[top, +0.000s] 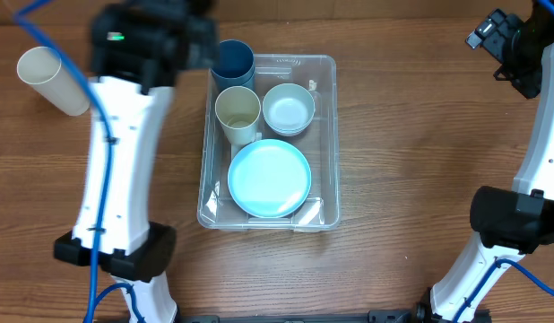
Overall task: Pack container
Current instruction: 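Grasp the last beige cup with the left gripper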
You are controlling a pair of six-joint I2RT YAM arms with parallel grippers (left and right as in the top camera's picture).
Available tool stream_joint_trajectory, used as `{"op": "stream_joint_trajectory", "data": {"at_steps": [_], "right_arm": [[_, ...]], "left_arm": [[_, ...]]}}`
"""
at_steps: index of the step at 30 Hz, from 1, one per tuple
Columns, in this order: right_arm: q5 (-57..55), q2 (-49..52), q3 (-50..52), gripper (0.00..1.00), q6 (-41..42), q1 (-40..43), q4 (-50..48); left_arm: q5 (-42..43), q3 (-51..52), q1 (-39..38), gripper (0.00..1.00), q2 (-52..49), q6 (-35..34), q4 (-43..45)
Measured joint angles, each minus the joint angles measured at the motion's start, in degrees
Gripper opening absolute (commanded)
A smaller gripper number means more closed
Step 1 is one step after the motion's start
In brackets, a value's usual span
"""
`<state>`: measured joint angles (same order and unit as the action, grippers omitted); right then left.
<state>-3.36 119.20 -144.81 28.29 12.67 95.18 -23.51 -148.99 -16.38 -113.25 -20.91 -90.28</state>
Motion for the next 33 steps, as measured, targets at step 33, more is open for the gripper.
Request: {"op": "stream_joint_trajectory", "data": {"at_steps": [33], "right_arm": [[0.00,0.00,0.00,1.00,-0.02,0.00,-0.04]], "left_arm": [[16.92,0.07,33.64,0.98,-26.38,12.87,20.09]]}}
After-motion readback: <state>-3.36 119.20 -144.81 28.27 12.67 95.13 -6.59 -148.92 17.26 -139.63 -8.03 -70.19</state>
